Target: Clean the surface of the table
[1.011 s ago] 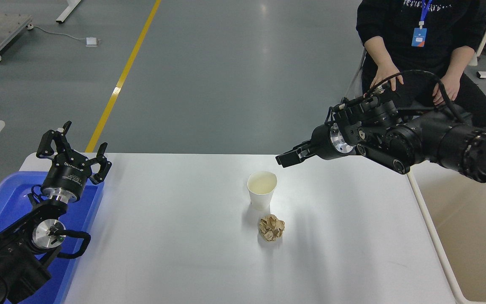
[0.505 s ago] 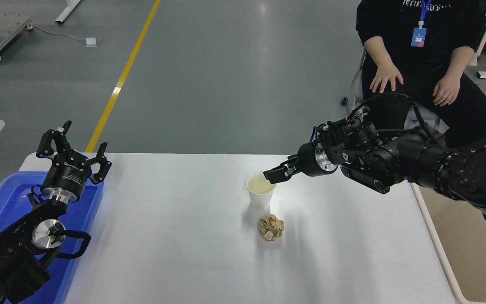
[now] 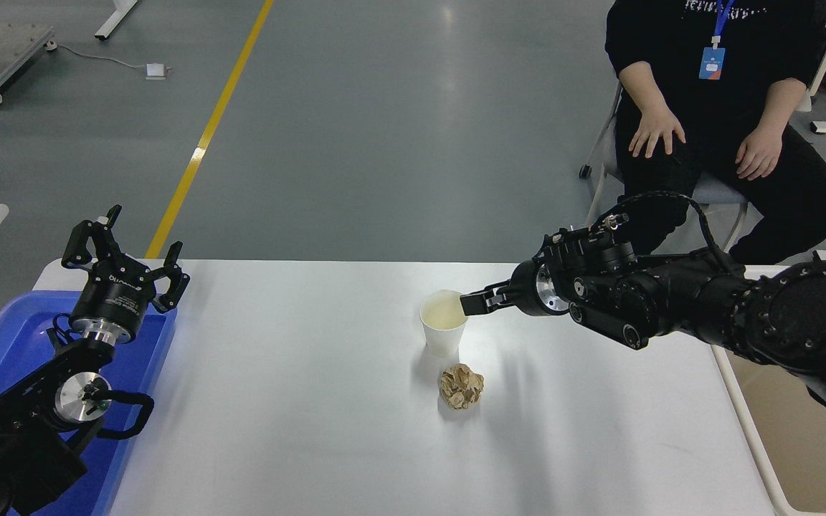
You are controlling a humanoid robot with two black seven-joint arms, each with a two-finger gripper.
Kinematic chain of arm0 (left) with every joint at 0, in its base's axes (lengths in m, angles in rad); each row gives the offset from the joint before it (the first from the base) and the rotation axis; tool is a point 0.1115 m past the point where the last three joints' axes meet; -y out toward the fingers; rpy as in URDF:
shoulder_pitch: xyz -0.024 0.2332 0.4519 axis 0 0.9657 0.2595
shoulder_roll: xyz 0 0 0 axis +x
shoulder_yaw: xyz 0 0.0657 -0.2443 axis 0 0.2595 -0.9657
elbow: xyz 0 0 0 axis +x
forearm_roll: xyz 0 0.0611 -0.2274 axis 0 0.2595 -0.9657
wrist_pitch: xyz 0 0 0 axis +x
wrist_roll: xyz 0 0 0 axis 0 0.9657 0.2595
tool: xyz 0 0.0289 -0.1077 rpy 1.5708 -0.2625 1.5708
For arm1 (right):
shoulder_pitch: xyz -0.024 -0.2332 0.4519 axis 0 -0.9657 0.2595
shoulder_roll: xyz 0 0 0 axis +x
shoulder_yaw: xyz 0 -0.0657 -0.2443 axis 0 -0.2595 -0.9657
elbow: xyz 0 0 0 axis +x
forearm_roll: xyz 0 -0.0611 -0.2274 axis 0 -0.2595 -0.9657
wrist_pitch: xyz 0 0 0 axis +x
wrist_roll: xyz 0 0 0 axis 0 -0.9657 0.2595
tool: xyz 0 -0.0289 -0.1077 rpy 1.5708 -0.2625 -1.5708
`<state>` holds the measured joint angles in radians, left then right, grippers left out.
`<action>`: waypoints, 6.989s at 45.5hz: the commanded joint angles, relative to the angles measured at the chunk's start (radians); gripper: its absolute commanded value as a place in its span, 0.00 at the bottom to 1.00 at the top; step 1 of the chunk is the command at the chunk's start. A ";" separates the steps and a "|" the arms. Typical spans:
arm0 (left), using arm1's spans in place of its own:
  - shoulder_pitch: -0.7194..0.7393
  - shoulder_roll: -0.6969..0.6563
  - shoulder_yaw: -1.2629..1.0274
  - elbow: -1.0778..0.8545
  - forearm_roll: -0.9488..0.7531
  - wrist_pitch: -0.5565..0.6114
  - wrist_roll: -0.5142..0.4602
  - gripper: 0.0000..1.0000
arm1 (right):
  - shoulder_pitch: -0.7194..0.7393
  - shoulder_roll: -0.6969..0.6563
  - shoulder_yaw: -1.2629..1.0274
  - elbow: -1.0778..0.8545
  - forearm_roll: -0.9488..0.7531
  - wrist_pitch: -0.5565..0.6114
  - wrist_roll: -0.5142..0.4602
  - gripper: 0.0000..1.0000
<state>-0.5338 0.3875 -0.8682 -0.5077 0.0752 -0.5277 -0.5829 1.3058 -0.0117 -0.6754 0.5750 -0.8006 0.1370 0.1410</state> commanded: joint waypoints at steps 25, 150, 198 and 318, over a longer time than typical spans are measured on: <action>0.000 -0.001 0.000 0.000 0.000 0.000 0.000 1.00 | 0.078 0.012 -0.003 0.048 0.093 0.039 -0.064 0.96; 0.000 -0.001 0.000 0.000 0.000 0.000 0.000 1.00 | -0.068 0.012 0.083 0.033 -0.019 0.053 0.084 0.00; 0.000 -0.001 0.000 0.000 0.000 0.000 0.000 1.00 | 0.185 -0.346 0.427 0.187 0.003 0.283 0.147 0.00; 0.000 -0.001 0.000 0.000 0.000 0.000 0.000 1.00 | -0.731 -0.261 0.596 -0.779 0.254 -0.128 0.071 0.00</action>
<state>-0.5338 0.3875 -0.8682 -0.5077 0.0752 -0.5277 -0.5829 0.6100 -0.2920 -0.0769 -0.2055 -0.5669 0.0251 0.2144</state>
